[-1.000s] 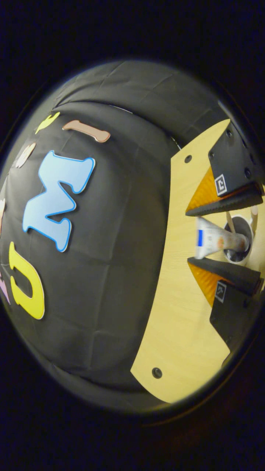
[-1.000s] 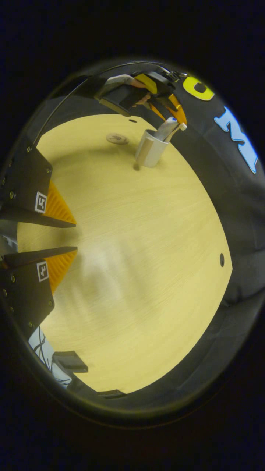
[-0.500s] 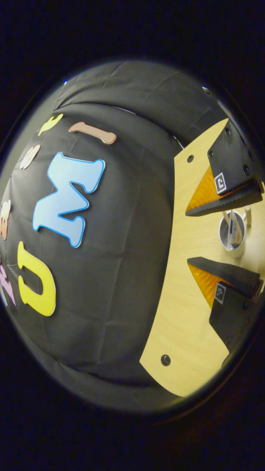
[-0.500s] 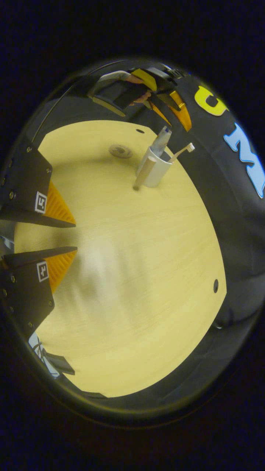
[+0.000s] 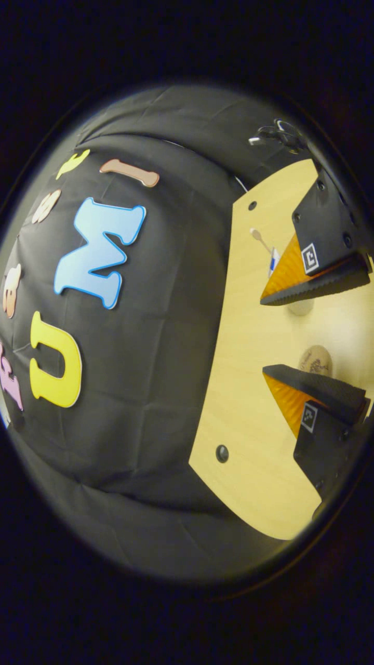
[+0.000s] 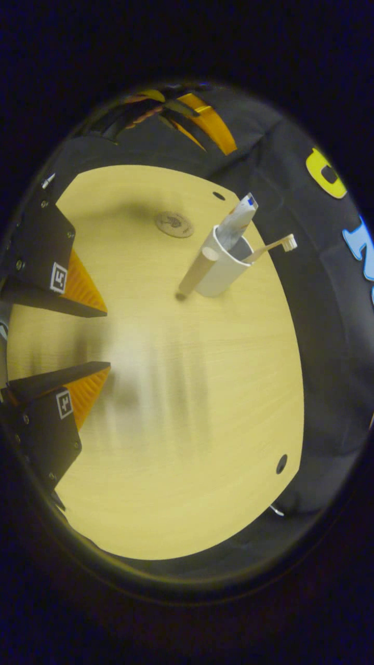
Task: Put the toothbrush and toothpaste on the desktop into the cup, then pick up the cup and place it on the coaster on the desktop.
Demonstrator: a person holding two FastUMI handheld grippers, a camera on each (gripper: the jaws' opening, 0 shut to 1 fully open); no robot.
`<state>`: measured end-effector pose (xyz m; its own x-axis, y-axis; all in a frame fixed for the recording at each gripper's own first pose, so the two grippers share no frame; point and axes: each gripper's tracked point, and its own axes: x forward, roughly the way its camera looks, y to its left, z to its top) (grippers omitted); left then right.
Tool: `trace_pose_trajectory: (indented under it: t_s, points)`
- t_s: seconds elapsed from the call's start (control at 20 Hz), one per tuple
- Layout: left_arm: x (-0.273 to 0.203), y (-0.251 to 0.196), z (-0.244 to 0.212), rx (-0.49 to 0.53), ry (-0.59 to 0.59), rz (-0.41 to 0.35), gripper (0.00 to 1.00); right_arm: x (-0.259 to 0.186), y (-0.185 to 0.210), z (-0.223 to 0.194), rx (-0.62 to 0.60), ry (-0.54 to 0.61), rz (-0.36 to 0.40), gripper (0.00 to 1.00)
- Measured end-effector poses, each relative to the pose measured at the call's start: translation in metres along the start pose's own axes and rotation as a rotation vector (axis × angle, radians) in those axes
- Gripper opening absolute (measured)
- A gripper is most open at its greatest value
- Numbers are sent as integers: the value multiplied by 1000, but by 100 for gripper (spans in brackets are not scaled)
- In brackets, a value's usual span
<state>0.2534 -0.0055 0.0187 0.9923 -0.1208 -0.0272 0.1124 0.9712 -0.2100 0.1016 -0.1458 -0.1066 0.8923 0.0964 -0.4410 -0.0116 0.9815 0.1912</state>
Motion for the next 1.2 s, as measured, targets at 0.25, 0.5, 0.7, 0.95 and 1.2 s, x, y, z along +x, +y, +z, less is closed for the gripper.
trace_pose_trajectory:
  t_s: [0.25, 0.5, 0.7, 0.95, 1.2]
  points:
    - [-48, 33, -53, -66, 72, 68, 75, 19, 27, 36, -118, -8, 0, 52]
    - [-78, 47, -89, -123, 117, 106, 75, 39, 44, 57, -260, -4, -37, 52]
    - [-93, 55, -109, -135, 139, 124, 75, 44, 56, 88, -362, -24, -62, 52]
    - [-104, 65, -127, -175, 167, 137, 75, 62, 69, 104, -420, 10, -87, 41]
    - [-116, 75, -134, -187, 175, 153, 75, 86, 74, 102, -479, 56, -97, 41]
